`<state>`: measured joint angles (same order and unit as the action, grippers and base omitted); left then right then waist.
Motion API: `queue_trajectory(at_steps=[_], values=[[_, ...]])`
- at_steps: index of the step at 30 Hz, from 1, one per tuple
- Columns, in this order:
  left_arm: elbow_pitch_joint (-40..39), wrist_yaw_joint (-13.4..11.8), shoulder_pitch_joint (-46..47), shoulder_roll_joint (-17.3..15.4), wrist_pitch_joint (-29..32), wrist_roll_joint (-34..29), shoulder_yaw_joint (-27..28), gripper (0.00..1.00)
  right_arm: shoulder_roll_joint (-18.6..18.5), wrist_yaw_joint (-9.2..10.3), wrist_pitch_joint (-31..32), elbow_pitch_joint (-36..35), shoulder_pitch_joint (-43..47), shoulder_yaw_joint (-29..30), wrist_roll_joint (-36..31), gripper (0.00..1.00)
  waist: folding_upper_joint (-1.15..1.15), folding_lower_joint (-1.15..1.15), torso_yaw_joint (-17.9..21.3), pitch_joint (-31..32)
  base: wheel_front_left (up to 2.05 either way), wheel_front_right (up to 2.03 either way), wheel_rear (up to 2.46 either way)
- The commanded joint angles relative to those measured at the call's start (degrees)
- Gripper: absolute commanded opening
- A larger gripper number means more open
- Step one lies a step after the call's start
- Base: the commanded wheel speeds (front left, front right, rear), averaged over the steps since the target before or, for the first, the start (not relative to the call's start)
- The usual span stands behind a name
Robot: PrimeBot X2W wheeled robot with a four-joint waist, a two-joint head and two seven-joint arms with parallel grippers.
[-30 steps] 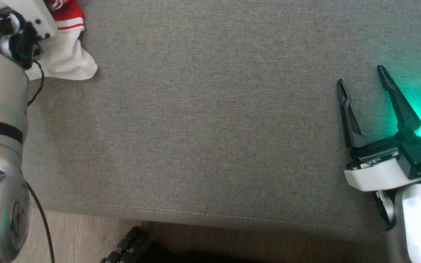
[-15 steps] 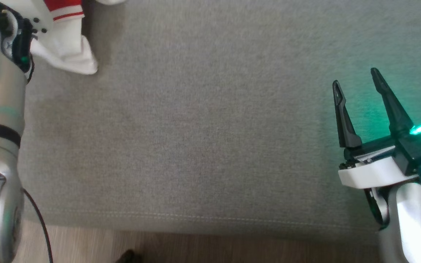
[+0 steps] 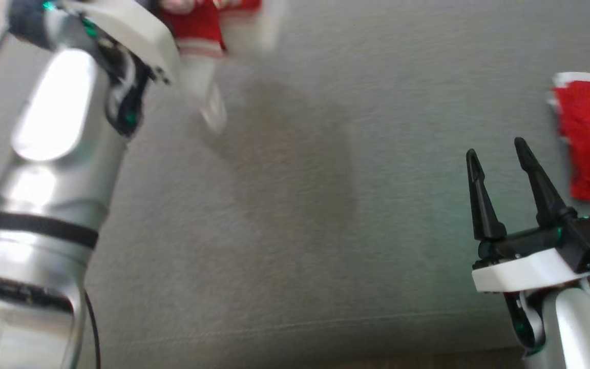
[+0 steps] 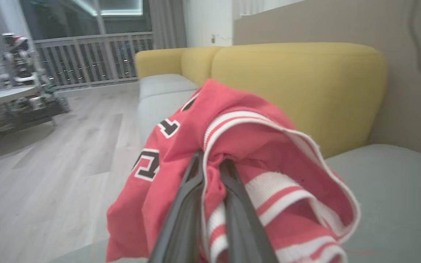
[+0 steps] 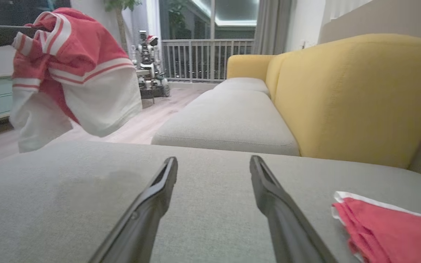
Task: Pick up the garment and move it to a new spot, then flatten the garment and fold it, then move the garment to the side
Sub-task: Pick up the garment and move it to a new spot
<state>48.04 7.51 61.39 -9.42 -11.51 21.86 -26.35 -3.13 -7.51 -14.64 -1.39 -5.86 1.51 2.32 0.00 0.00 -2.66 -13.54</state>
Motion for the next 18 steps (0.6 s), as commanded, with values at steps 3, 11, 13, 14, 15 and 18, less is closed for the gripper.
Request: queue_trajectory(at_steps=[3, 11, 13, 14, 15, 18], values=[[-7.3, 0.0, -1.1, -2.9, 3.3, 2.4, -1.4, 0.00, 0.2, 0.02, -0.4, -1.8, 0.7, -1.4, 1.2, 1.00, 0.00, 0.00, 8.1, 6.0, 0.00, 0.00, 0.00], [-15.1, -0.6, -10.0, -2.7, 9.8, 4.4, -4.9, 0.00, 0.2, 0.02, -0.4, -2.1, 2.7, -1.4, 1.9, 1.00, 0.00, 0.00, 15.4, 6.2, 0.00, 0.00, 0.00], [-16.0, -1.0, -12.0, -2.3, 11.0, 4.3, -6.1, 0.00, 0.2, 0.02, -0.4, -2.4, 2.7, -1.7, 2.2, 1.00, 0.00, 0.00, 16.8, 5.1, 0.00, 0.00, 0.00], [-16.3, -1.3, -12.8, -2.2, 11.3, 4.0, -6.7, 0.00, 0.2, 0.02, -0.4, -2.6, 2.6, -1.9, 2.2, 1.00, 0.00, 0.00, 17.3, 4.4, 0.00, 0.00, 0.00], [-16.4, -1.7, -13.7, -2.1, 11.4, 3.5, -7.3, 0.00, 0.2, 0.02, -0.4, -2.7, 2.4, -2.1, 2.3, 1.00, 0.00, 0.00, 17.8, 3.7, 0.00, 0.00, 0.00], [-15.4, -2.6, -15.9, -1.5, 11.0, 2.0, -9.4, 0.00, 0.2, 0.02, -0.4, -3.0, 1.9, -2.7, 2.6, 1.00, 0.00, 0.00, 18.9, 1.4, 0.00, 0.00, 0.00]])
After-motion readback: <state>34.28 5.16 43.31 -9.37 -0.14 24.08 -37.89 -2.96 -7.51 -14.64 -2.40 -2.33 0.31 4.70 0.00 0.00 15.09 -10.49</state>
